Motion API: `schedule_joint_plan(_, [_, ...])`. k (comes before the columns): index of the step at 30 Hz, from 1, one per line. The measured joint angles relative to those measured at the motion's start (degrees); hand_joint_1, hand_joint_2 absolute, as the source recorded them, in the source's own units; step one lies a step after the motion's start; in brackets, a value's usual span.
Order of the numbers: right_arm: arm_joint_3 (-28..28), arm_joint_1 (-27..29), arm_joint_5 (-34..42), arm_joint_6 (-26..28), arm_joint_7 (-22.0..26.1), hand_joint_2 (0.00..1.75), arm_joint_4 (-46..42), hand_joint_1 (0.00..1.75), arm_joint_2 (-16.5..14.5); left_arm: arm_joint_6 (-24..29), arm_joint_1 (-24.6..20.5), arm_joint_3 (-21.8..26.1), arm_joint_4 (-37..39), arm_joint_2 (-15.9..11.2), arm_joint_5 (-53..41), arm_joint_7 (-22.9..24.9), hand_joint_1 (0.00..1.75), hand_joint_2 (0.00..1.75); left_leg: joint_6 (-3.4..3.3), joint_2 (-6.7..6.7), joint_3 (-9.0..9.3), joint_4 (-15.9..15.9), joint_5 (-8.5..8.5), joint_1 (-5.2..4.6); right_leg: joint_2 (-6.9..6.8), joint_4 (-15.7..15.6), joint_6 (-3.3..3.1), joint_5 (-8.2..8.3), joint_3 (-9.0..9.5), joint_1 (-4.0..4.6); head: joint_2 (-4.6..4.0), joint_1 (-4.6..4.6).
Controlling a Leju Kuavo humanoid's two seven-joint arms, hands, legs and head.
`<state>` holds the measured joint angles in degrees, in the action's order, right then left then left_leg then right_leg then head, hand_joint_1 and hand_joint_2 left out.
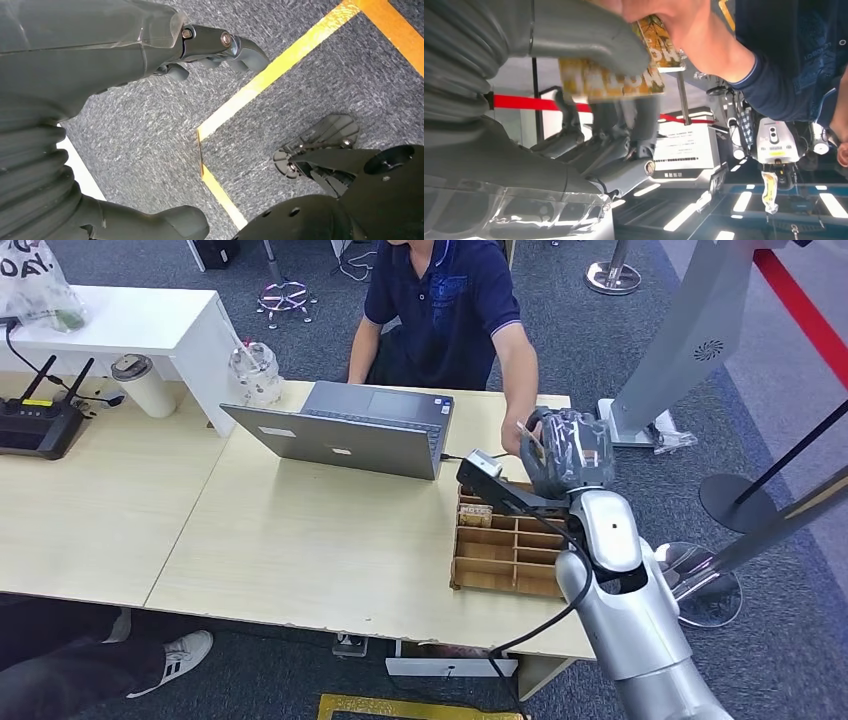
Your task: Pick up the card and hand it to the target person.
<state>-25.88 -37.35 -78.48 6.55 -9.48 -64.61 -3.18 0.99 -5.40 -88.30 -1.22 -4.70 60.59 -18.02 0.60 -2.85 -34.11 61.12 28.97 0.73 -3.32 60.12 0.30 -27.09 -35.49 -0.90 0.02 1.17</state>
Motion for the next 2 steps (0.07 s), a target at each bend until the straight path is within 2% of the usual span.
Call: schedule_joint_plan(2, [0.0, 0.0, 0.5, 0.2, 0.3, 1.75, 0.0, 0.0, -0.1, 0.1, 0.0, 0.0, 0.0, 0.0, 0.1, 0.1, 0.0, 1.75, 0.0, 0.0, 0.0, 0.0, 0.0, 0.0, 0.0, 0.0, 0.0, 0.0, 0.0, 0.0, 0.0, 0.0])
